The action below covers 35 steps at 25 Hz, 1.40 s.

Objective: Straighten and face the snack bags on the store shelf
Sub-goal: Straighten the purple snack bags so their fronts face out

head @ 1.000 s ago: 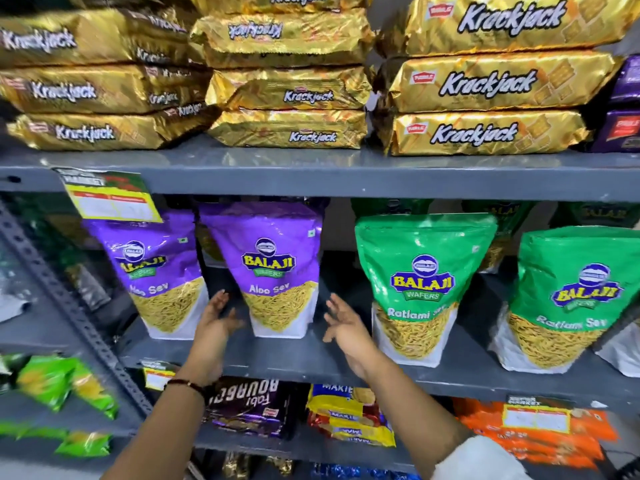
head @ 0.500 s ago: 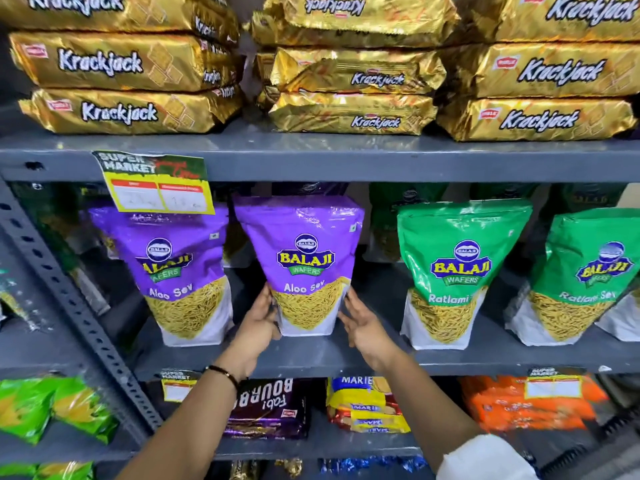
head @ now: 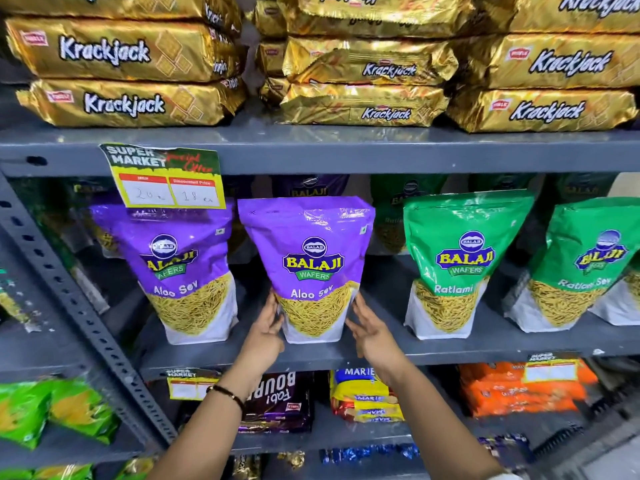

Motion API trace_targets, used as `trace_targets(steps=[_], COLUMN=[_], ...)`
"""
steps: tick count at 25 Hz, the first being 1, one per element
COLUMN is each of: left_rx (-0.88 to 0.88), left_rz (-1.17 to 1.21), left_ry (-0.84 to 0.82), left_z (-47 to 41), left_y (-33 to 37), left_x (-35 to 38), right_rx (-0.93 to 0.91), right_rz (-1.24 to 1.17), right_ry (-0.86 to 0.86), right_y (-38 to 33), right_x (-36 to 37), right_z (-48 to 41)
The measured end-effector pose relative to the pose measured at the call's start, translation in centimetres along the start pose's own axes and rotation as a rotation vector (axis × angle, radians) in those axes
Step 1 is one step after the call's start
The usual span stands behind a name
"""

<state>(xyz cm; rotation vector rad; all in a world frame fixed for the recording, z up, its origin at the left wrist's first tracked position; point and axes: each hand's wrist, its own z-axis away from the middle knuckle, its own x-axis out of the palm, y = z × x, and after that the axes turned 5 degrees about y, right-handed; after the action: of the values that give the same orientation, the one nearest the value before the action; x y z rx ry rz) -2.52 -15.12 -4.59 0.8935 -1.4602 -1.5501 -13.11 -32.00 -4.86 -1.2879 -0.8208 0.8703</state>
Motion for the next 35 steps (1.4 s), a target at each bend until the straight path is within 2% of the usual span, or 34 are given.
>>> trace_targets(steps=[10, 24, 26, 29, 31, 33, 35], left_rx=[0.017, 0.029, 0.032, 0.068, 0.134, 0.244, 0.340], left_rz=[-0.102, -0.095, -0.091, -0.113, -0.130, -0.100, -0.025], left_ry=[-0.011, -0.005, 0.004, 0.074, 0.136, 0.218, 0.385], left_z=[0.0, 0.4, 0.5, 0.7, 1.0, 1.3, 1.7], left_y=[-0.1, 0.5, 0.7, 0.9, 1.1, 1.3, 1.8], left_x=[0.1, 0.3, 0.1, -1.0, -2.4, -5.1, -8.7], right_rx=[0.028, 0.013, 0.013, -0.033, -0.143, -0.206, -0.214], right_rz=[0.069, 0.066, 0.050, -0.106, -0.160, -0.113, -0.049], right_ry=[-0.024, -0.003, 0.070, 0.424, 0.529, 0.421, 0.247], right_y=[-0.2, -0.6, -0.2, 0.1, 0.3, 0.2, 0.2], right_x=[-0.2, 0.1, 0.4, 2.0, 3.8, 6.9, 10.0], right_z=[0.3, 0.5, 0.4, 1.0, 1.5, 1.7, 1.1])
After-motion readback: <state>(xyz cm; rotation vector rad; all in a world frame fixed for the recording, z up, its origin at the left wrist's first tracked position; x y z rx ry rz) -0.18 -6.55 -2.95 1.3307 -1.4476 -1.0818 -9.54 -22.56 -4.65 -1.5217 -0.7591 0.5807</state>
